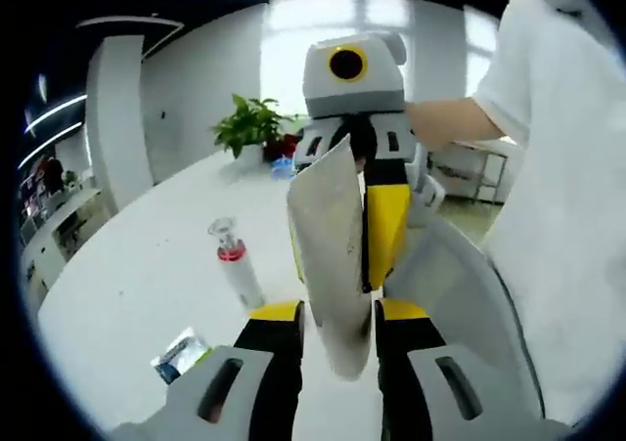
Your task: Arrange the skincare products in the storage area until every visible bottle or jar stands upright without overlapping.
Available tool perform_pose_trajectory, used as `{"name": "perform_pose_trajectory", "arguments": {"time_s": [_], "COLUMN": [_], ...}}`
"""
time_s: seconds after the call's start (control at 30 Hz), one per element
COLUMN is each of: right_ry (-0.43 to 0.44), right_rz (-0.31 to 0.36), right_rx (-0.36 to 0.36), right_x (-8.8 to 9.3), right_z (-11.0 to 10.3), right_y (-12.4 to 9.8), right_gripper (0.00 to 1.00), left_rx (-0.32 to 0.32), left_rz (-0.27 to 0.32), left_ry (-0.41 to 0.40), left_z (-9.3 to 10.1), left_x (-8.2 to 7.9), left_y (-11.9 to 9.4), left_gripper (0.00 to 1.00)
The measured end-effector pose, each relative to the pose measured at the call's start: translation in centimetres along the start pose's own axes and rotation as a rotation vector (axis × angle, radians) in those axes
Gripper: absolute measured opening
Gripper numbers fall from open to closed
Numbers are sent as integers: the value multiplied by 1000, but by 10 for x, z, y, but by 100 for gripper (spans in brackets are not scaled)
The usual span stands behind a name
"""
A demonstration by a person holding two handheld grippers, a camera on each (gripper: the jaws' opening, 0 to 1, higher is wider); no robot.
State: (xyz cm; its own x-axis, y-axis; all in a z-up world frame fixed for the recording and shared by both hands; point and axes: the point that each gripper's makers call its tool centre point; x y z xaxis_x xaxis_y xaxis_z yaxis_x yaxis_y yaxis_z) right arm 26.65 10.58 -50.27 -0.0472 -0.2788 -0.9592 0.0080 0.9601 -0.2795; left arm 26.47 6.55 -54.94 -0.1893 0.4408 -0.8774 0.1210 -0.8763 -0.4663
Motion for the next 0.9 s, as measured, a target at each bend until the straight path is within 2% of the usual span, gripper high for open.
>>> {"name": "perform_pose_trajectory", "arguments": {"time_s": [0.07, 0.17, 0.33, 0.47, 0.6, 0.9], "right_ry": [6, 6, 4, -7, -3, 34], "right_rz": [10, 12, 13, -1, 0, 14], "right_rx": [-7, -11, -4, -5, 28, 111], "right_x": [-1, -2, -2, 1, 6, 17], "right_z": [0, 1, 6, 8, 17, 34], "right_y": [-1, -2, -5, -4, -4, -10], "right_gripper": [12, 12, 12, 13, 15, 17], "left_rx": [4, -12, 9, 7, -28, -23], "left_rz": [-19, -37, -29, -34, -27, -20], "left_ry": [16, 8, 19, 31, 42, 37], "left_z": [0, -6, -5, -10, -21, -35], "left_x": [4, 8, 8, 11, 12, 14], "left_y": [2, 4, 5, 9, 13, 27], "left_gripper": [23, 27, 19, 18, 16, 16]}}
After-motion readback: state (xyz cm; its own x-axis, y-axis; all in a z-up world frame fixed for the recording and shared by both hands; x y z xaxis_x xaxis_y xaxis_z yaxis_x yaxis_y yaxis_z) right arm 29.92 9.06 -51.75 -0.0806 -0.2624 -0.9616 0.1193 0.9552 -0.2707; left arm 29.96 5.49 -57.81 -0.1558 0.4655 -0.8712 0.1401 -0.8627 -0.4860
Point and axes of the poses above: the point that each gripper's makers call its tool centre point, and the gripper's own axes: y roughly forward along the fingers, z roughly to its right, x roughly out of its underside, and after that the axes turned 5 degrees about -y, right-handed
